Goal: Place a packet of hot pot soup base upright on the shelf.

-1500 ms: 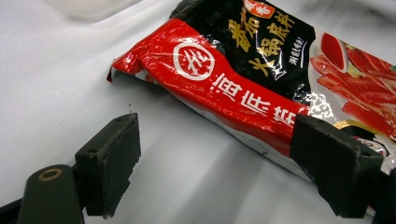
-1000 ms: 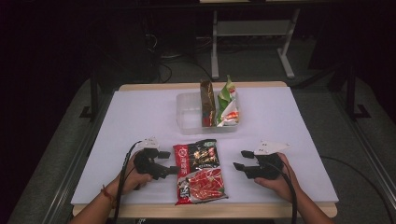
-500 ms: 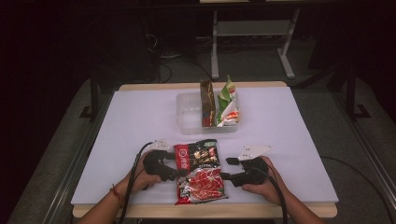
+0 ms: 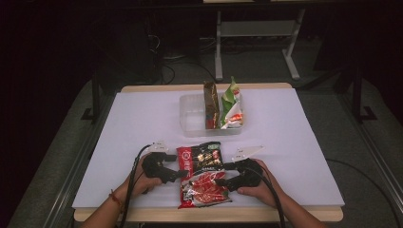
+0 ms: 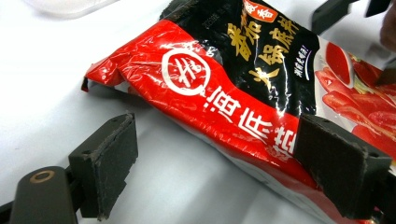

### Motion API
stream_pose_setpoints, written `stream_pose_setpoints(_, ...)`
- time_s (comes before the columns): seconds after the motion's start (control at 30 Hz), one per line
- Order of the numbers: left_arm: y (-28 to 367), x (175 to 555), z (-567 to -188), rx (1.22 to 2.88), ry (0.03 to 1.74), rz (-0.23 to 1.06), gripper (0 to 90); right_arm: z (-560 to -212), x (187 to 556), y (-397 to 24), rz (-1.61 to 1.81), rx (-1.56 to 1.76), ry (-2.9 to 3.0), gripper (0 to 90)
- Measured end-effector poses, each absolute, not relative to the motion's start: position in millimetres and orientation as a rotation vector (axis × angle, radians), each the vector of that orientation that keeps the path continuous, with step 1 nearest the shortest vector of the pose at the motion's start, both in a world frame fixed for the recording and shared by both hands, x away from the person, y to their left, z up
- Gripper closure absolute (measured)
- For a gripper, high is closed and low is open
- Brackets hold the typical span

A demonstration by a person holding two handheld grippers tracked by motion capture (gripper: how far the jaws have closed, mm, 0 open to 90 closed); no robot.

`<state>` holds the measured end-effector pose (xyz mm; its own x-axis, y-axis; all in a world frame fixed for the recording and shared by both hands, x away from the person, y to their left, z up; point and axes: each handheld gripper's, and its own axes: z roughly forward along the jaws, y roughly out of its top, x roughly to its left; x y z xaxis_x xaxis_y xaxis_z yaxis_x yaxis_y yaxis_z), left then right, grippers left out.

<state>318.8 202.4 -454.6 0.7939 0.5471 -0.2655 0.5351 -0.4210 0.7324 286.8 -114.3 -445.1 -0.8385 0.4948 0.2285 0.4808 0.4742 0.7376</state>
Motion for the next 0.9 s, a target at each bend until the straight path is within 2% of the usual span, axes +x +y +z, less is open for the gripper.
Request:
stream_pose_setpoints(0.33,196,320,-455,2.12,0.779,0.024,9.9,-454,303,-107,1.323,0.969,2.75,20.6)
stream_pose_setpoints(0.47,195,320,-455,2.123,0.775,0.026,9.9,-452,301,-102,1.282,0.89,2.761,24.5)
stream_pose_setpoints(0.67,194,320,-456,2.13,0.778,0.033,8.8,-452,295,-99,1.288,0.799,2.704,36.3)
stream_pose_setpoints(0.8,195,321,-456,2.114,0.783,0.011,8.2,-452,291,-105,1.333,0.771,2.636,53.9)
stream_pose_setpoints(0.9,196,321,-456,2.107,0.782,0.007,7.8,-451,288,-108,1.366,0.755,2.592,61.1)
